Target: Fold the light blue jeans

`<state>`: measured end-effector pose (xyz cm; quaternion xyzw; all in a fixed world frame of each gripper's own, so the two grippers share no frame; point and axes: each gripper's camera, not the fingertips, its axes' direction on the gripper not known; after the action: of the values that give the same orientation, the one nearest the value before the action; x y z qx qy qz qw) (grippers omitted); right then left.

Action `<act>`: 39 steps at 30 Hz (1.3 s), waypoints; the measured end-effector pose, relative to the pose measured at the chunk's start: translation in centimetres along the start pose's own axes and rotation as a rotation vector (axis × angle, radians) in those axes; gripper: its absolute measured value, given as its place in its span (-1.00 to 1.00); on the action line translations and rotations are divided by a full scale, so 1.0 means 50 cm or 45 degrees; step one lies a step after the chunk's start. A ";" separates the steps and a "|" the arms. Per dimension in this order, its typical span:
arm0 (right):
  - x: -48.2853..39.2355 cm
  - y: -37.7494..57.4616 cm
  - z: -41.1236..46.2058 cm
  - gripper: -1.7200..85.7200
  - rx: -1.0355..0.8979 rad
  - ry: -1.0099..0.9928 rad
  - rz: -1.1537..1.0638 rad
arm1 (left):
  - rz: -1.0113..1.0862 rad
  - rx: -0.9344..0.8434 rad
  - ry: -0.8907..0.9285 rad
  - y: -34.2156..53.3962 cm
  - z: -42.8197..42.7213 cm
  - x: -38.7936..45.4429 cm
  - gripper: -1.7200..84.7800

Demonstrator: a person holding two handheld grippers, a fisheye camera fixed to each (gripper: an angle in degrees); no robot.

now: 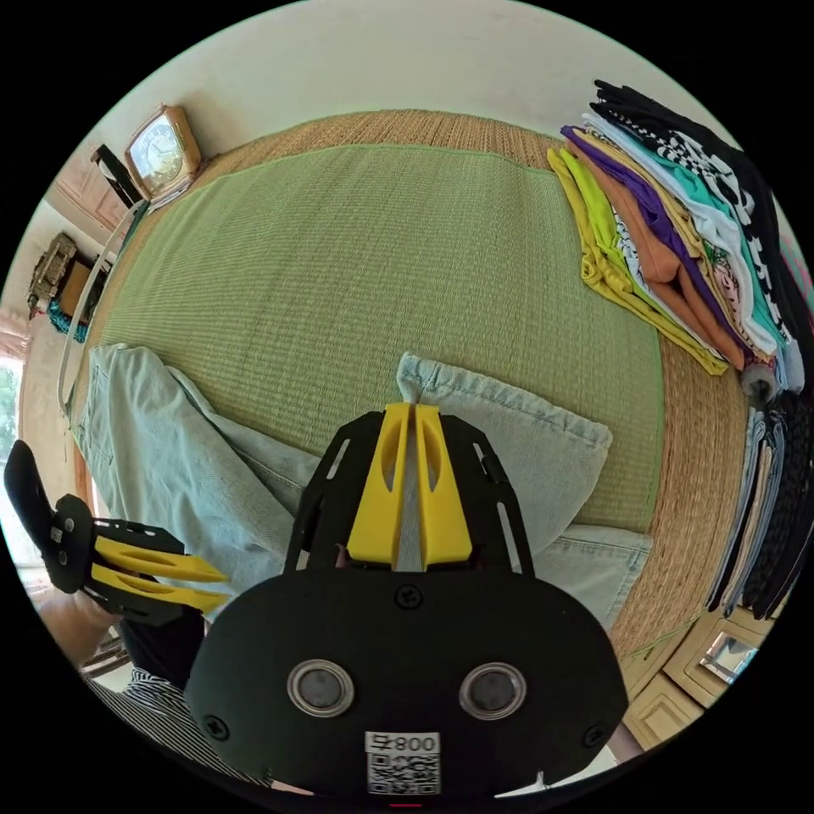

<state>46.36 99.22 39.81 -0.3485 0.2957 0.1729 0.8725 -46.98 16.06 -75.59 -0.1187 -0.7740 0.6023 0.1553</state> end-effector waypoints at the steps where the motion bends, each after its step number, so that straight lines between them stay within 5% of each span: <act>1: 0.031 0.019 -0.022 -0.93 0.029 -0.063 0.031 | 0.008 0.008 0.002 -0.013 0.005 0.006 -0.87; 12: 0.445 0.456 -0.275 -0.95 0.584 -0.713 0.553 | 0.206 0.006 0.042 -0.174 0.092 0.107 -0.87; 21: 0.601 0.707 -0.209 -0.96 0.500 -0.902 0.901 | 0.401 -0.208 -0.120 -0.373 0.275 0.234 -0.82; 39: 0.711 0.817 -0.235 -0.96 0.530 -0.973 0.886 | 0.494 -0.406 -0.385 -0.624 0.527 0.359 -0.93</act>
<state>48.16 122.75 -10.32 0.0369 0.0838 0.5030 0.8594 -73.55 -8.55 -49.57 -0.1963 -0.8360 0.5024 -0.1005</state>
